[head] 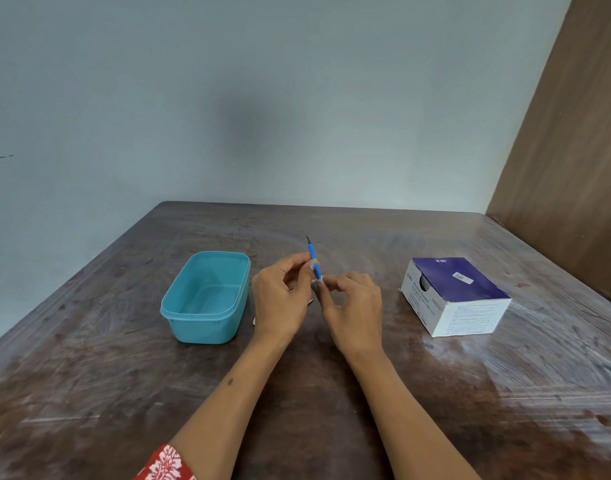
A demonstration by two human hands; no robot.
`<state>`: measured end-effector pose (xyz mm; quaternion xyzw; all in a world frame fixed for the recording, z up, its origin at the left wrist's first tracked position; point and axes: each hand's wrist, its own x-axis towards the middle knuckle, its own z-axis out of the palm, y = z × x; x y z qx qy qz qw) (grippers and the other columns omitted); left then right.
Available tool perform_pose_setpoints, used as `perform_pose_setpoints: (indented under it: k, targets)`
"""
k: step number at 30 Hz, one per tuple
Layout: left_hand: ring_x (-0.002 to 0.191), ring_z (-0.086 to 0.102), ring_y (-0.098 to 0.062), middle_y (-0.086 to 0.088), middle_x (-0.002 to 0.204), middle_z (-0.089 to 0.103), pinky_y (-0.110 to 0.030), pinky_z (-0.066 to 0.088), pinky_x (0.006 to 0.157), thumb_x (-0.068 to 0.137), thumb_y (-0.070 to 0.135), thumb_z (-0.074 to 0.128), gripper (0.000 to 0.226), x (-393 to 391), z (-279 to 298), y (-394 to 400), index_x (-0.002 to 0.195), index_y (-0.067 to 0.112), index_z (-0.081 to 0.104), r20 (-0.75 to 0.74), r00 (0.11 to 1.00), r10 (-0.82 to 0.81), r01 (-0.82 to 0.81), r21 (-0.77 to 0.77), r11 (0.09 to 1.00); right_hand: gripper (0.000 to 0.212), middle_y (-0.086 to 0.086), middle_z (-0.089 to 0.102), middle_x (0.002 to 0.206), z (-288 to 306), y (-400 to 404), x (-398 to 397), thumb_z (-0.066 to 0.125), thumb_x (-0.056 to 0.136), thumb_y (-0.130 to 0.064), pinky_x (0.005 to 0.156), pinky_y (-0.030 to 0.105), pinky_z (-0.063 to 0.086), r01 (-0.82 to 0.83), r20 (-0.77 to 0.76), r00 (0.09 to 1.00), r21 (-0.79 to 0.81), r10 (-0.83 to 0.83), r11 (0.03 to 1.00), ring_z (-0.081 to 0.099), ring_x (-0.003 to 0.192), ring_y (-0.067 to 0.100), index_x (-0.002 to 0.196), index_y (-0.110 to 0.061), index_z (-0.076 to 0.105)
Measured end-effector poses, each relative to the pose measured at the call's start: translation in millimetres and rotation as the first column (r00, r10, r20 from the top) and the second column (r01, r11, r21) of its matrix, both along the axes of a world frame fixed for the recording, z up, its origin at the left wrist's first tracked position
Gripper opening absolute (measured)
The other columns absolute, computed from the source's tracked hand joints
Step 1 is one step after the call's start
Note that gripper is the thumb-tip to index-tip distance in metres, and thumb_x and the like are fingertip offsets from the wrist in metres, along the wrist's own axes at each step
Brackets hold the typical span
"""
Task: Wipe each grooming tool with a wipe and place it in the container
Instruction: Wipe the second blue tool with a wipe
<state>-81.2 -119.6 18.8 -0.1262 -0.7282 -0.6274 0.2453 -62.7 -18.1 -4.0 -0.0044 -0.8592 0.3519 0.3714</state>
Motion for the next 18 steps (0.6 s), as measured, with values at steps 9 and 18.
perform_pose_setpoints:
  k: [9, 18]
  targets:
    - [0.082, 0.07, -0.012, -0.005, 0.089, 0.073, -0.037, 0.059, 0.075, 0.085, 0.014, 0.063, 0.02, -0.8, -0.4, -0.2, 0.103, 0.008, 0.07, 0.007, 1.0, 0.0, -0.001, 0.032, 0.999, 0.009, -0.004, 0.068, 0.081, -0.3, 0.7, -0.6, 0.068, 0.083, -0.026, 0.078, 0.037, 0.042, 0.033, 0.093, 0.995, 0.041, -0.037, 0.999, 0.057, 0.082, 0.015, 0.088, -0.023, 0.074]
    - [0.081, 0.07, -0.012, -0.004, 0.089, 0.073, -0.038, 0.059, 0.075, 0.085, 0.013, 0.064, 0.019, -0.2, 0.4, 0.1, 0.102, 0.011, 0.07, 0.014, 1.0, -0.001, 0.0, 0.058, 0.998, 0.009, -0.002, 0.068, 0.08, -0.8, 0.0, -1.4, 0.068, 0.083, -0.026, 0.074, 0.04, 0.045, 0.048, 0.079, 0.996, 0.043, -0.052, 0.998, 0.056, 0.08, 0.017, 0.088, -0.022, 0.074]
